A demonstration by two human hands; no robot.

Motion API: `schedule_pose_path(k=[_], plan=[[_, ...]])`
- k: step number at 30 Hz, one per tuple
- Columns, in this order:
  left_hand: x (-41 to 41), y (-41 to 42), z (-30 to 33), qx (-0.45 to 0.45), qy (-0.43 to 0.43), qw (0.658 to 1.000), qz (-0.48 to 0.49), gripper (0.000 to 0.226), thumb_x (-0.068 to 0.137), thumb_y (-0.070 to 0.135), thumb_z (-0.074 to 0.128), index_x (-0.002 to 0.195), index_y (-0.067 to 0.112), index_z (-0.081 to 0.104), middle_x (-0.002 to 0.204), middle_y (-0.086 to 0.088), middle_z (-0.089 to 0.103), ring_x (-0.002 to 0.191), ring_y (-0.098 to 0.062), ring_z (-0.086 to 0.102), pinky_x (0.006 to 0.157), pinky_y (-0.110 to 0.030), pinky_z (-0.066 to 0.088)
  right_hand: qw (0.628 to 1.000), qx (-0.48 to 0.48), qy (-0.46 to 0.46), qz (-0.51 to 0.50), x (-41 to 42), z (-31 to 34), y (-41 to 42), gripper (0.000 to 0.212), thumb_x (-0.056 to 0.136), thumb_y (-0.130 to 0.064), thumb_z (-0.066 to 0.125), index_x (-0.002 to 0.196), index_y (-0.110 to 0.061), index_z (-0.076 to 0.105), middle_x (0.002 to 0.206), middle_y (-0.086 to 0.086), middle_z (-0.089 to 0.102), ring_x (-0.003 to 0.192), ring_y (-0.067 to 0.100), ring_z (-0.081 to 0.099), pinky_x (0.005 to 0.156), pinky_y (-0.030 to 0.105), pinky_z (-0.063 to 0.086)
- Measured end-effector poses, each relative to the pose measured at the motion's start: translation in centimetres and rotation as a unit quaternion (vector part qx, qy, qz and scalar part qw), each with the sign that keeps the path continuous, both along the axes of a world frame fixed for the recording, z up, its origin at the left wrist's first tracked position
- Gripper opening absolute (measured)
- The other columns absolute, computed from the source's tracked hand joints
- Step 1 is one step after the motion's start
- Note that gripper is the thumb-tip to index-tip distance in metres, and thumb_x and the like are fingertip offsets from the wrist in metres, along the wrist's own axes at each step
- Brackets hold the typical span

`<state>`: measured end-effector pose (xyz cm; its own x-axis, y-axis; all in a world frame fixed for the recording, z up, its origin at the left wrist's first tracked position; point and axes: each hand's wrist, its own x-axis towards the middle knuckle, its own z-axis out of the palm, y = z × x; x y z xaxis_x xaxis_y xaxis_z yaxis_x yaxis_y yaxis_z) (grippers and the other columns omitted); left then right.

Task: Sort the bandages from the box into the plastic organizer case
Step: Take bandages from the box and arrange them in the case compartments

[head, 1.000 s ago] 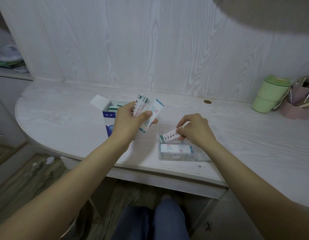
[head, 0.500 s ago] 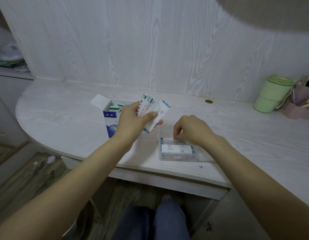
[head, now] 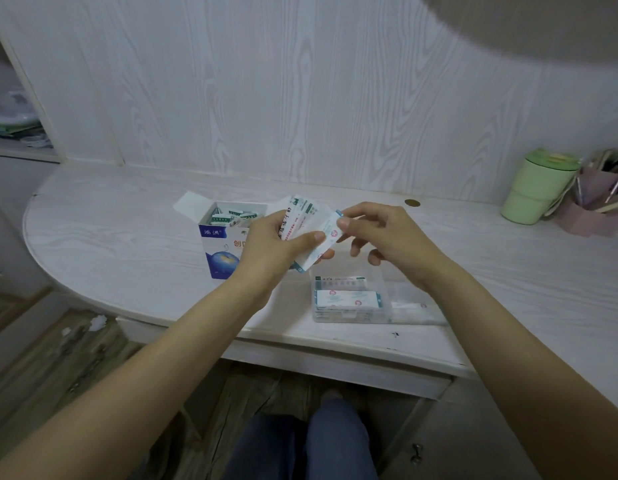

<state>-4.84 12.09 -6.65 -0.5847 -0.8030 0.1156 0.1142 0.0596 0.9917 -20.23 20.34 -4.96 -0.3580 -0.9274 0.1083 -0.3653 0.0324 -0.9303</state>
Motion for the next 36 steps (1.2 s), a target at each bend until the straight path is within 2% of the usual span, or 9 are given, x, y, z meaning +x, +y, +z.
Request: schedule_pose_path(k=[4, 7, 10, 13, 20, 26, 31, 36], plan=[[-0.7, 0.8, 0.0, -0.002, -0.002, 1.000, -0.027, 0.020, 0.084, 0.005, 0.067, 0.103, 0.011, 0.064, 0.090, -0.004, 0.073, 0.070, -0.021, 0.072, 0.061, -0.029, 0.059, 0.997, -0.049, -0.024, -0.053, 0.0, -0.6, 0.8, 0.010, 0.086, -0.005, 0.066, 0.094, -0.011, 0.068, 0.069, 0.008, 0.067, 0.053, 0.009, 0.056, 0.048, 0.018, 0.042], [-1.2, 1.1, -0.2, -0.011, -0.018, 1.000, -0.010, 0.016, 0.086, 0.007, 0.065, 0.101, 0.010, 0.064, 0.085, -0.002, 0.073, 0.066, -0.011, 0.070, 0.057, -0.022, 0.056, 0.995, -0.034, -0.014, -0.090, -1.1, -0.8, 2.7, 0.012, 0.086, -0.005, 0.066, 0.091, -0.015, 0.070, 0.068, 0.006, 0.068, 0.055, 0.007, 0.058, 0.053, 0.017, 0.045], [-1.8, 1.5, 0.0, 0.006, -0.009, 1.000, -0.020, 0.014, 0.090, 0.007, 0.062, 0.103, 0.008, 0.062, 0.086, -0.004, 0.073, 0.066, -0.017, 0.071, 0.059, -0.021, 0.057, 0.987, -0.013, -0.038, -0.155, -2.9, -0.9, 4.8, 0.008, 0.087, -0.003, 0.063, 0.086, -0.011, 0.065, 0.073, 0.008, 0.068, 0.054, 0.008, 0.060, 0.054, 0.019, 0.045], [-2.6, 2.3, 0.2, -0.003, -0.010, 0.999, -0.032, 0.011, 0.091, 0.008, 0.061, 0.101, 0.011, 0.062, 0.088, -0.004, 0.073, 0.066, -0.017, 0.071, 0.058, -0.019, 0.056, 0.980, 0.014, -0.003, -0.196, -4.7, -1.4, 6.9, 0.008, 0.084, -0.002, 0.064, 0.081, -0.008, 0.062, 0.074, 0.008, 0.067, 0.053, 0.006, 0.062, 0.054, 0.018, 0.043], [-3.7, 3.9, 0.2, -0.005, -0.013, 1.000, -0.021, 0.012, 0.091, 0.009, 0.059, 0.093, 0.021, 0.060, 0.084, 0.000, 0.072, 0.065, -0.012, 0.071, 0.057, -0.017, 0.055, 0.978, 0.081, 0.080, -0.177, -6.6, -2.2, 9.0, 0.010, 0.084, -0.001, 0.063, 0.076, -0.007, 0.063, 0.068, 0.008, 0.067, 0.050, 0.004, 0.060, 0.054, 0.017, 0.045], [-4.2, 4.5, 0.1, -0.013, -0.008, 1.000, -0.014, 0.012, 0.092, 0.006, 0.058, 0.094, 0.018, 0.060, 0.083, -0.003, 0.070, 0.062, -0.011, 0.070, 0.058, -0.017, 0.055, 0.974, 0.108, 0.145, -0.135, -6.8, -2.7, 8.8, 0.006, 0.081, -0.006, 0.066, 0.076, -0.009, 0.064, 0.061, 0.000, 0.068, 0.052, 0.004, 0.061, 0.055, 0.018, 0.040], [-4.5, 4.5, 0.2, -0.009, -0.015, 1.000, -0.010, 0.011, 0.091, 0.006, 0.059, 0.098, 0.015, 0.060, 0.083, -0.002, 0.071, 0.062, -0.013, 0.071, 0.057, -0.017, 0.054, 0.962, 0.133, 0.212, -0.111, -6.2, -3.5, 8.2, 0.006, 0.081, -0.010, 0.067, 0.076, -0.012, 0.065, 0.065, 0.005, 0.068, 0.058, 0.009, 0.060, 0.058, 0.022, 0.041], [-4.6, 4.5, 0.3, -0.006, -0.015, 1.000, -0.014, 0.011, 0.091, 0.006, 0.059, 0.092, 0.017, 0.060, 0.083, -0.003, 0.071, 0.062, -0.012, 0.070, 0.056, -0.016, 0.054, 0.929, 0.156, 0.320, -0.102, -5.9, -3.7, 7.6, 0.012, 0.079, -0.014, 0.071, 0.072, -0.021, 0.064, 0.070, -0.005, 0.058, 0.069, 0.013, 0.056, 0.056, 0.023, 0.038]])
